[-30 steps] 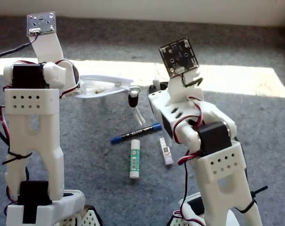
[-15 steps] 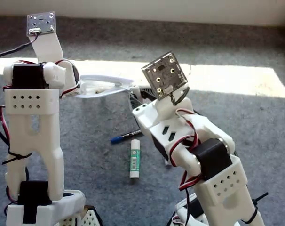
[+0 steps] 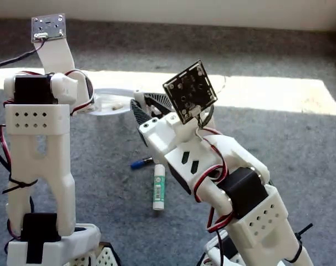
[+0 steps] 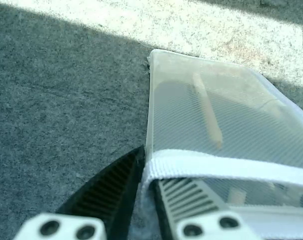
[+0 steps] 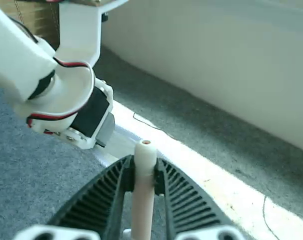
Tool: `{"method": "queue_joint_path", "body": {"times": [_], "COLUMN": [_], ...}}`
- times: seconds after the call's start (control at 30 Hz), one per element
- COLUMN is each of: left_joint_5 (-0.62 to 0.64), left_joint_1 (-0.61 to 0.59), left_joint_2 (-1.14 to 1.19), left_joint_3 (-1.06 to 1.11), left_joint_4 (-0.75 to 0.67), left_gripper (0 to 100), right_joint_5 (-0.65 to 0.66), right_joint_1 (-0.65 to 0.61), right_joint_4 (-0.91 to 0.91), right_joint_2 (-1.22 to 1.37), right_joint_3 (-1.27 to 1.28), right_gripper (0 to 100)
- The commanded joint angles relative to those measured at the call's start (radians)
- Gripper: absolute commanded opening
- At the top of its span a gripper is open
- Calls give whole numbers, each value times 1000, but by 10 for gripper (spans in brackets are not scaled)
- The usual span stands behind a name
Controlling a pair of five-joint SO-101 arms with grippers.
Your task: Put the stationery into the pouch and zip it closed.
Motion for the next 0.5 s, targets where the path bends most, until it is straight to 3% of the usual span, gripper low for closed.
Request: {"method": "queue_joint_path", "body": {"times": [0.0,0.47], "left_joint_5": [-6,-6], "left_joint_1": [13,13], "left_joint_2": [1,4], "left_joint_3": [-1,-1], "left_joint_4": [-2,-6], "left_gripper": [7,7], "right_joint_5": [-17,-17], "right_joint_1": [-28,-28], "right_joint_4": [-105,-380], "right_joint_2": [-25,-25], "right_joint_3": [-19,-16], "right_gripper": [9,9]}}
